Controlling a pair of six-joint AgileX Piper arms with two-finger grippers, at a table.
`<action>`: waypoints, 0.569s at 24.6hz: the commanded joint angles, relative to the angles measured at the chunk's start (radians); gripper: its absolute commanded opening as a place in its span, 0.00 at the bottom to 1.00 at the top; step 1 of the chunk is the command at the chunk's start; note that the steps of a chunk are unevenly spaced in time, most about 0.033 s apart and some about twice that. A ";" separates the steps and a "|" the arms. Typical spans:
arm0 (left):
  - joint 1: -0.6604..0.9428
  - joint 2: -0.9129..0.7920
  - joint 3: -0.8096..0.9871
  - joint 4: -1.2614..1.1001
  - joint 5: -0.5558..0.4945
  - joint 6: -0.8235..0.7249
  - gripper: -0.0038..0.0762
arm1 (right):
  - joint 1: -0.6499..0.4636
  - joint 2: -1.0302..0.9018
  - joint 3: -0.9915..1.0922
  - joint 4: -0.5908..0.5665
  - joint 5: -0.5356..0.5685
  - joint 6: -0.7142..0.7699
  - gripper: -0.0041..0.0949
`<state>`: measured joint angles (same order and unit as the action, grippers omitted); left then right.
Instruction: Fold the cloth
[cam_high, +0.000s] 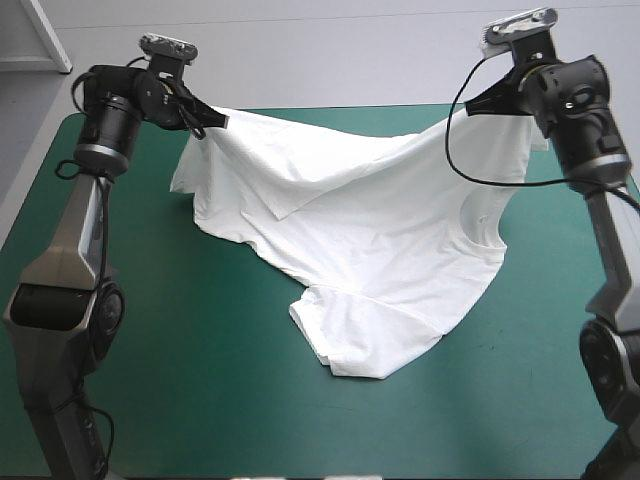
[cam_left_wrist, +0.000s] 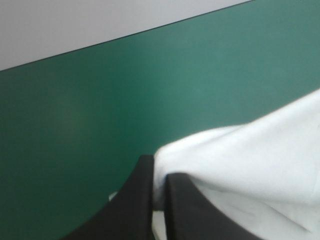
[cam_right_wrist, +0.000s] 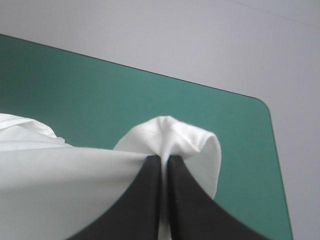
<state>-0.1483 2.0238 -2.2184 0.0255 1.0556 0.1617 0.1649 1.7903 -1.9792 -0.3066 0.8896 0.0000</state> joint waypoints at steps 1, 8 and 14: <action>-0.002 0.023 -0.022 -0.026 -0.120 -0.001 0.04 | -0.006 0.059 -0.024 -0.078 -0.150 0.079 0.03; -0.002 0.135 -0.022 -0.012 -0.235 -0.014 0.09 | -0.026 0.243 -0.024 -0.151 -0.262 0.199 0.12; -0.001 0.165 -0.022 0.021 -0.293 -0.042 0.66 | -0.106 0.302 -0.027 -0.088 -0.339 0.094 0.75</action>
<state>-0.1483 2.2535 -2.2094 0.0328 0.8343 0.1329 0.0914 2.1561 -1.9781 -0.3872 0.6255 0.1294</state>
